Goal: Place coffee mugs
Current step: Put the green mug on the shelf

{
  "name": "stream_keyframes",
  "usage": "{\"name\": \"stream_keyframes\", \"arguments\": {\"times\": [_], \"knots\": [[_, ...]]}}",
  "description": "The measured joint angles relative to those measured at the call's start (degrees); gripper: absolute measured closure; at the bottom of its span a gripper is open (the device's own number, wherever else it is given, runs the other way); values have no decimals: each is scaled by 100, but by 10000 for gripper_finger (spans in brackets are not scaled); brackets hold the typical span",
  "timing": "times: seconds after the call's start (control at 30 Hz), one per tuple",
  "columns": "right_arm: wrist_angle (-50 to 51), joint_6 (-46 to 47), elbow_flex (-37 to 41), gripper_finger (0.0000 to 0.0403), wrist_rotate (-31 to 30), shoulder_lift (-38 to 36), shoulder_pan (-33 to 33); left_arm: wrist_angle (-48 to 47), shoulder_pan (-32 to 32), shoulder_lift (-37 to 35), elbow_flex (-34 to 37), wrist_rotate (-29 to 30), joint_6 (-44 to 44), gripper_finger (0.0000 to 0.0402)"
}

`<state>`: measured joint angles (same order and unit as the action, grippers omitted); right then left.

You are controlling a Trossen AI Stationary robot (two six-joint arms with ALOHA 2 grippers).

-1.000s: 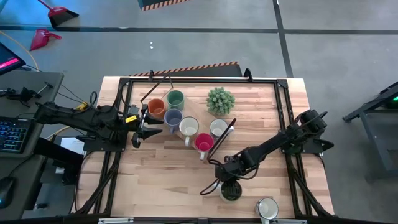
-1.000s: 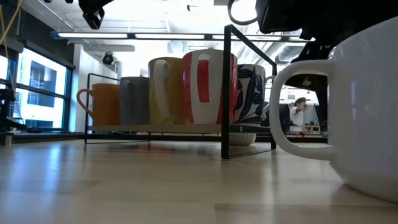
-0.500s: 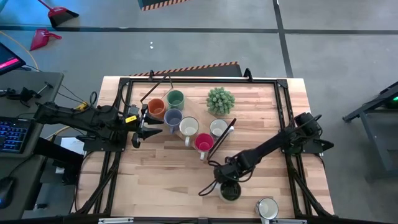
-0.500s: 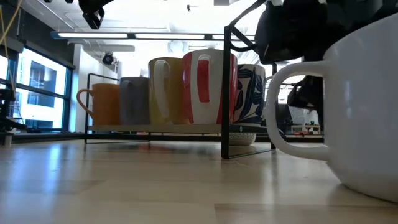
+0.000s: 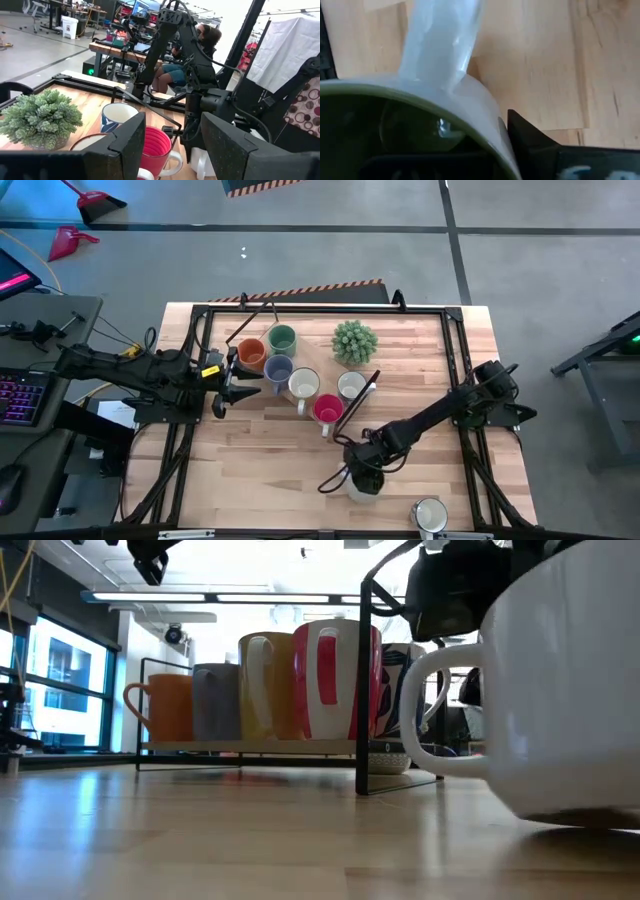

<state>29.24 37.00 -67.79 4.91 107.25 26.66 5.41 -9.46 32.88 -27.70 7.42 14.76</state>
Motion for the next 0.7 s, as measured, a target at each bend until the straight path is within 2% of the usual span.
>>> {"name": "stream_keyframes", "arguments": {"times": [0.2, 0.43, 0.57, 0.7], "knots": [[105, -160, -693, 402, -290, -382, -1, -11, 1, 0, 0, 0, -2, 222], [1178, -533, -2287, 402, -784, -532, -21, -108, -1, -2, 0, 0, -2, 222], [1820, -393, -3036, 402, -1120, -509, -247, -191, 1, -2, 0, 0, 0, 222], [1926, -368, -3628, 403, -1625, -503, -656, -272, 1, -2, 0, 0, -2, 222]]}}
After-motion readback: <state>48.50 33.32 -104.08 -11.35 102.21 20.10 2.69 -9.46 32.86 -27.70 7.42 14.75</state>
